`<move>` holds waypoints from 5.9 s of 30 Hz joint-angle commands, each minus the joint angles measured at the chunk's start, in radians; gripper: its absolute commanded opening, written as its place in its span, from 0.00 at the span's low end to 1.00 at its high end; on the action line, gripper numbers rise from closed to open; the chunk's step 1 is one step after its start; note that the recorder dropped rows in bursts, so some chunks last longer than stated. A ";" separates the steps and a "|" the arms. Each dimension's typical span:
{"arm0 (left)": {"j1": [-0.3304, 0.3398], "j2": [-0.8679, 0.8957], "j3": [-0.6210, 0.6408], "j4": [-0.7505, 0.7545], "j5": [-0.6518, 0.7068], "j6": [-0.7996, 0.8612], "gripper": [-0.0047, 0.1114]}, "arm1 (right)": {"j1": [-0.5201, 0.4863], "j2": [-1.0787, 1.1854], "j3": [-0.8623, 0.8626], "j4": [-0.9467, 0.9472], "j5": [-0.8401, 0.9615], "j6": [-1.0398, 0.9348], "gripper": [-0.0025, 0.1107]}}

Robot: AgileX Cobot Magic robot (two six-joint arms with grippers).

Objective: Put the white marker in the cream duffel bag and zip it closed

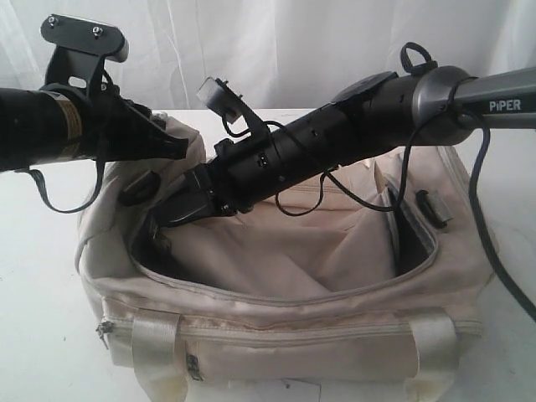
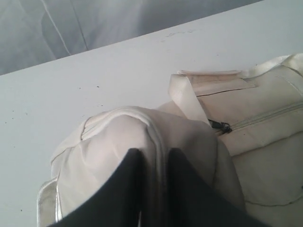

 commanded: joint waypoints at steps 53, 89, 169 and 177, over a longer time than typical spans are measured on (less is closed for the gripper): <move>0.130 0.166 -0.122 0.019 0.065 -0.007 0.04 | 0.049 -0.086 -0.007 -0.054 0.127 0.082 0.02; 0.171 0.192 -0.179 0.019 0.054 -0.002 0.04 | 0.155 -0.095 -0.005 -0.150 0.127 0.142 0.02; 0.171 0.192 -0.179 0.019 -0.063 -0.013 0.04 | 0.111 -0.029 -0.099 -0.232 -0.289 0.138 0.34; 0.169 0.159 -0.179 0.019 -0.089 -0.013 0.04 | 0.119 0.001 -0.121 -0.218 -0.308 0.138 0.34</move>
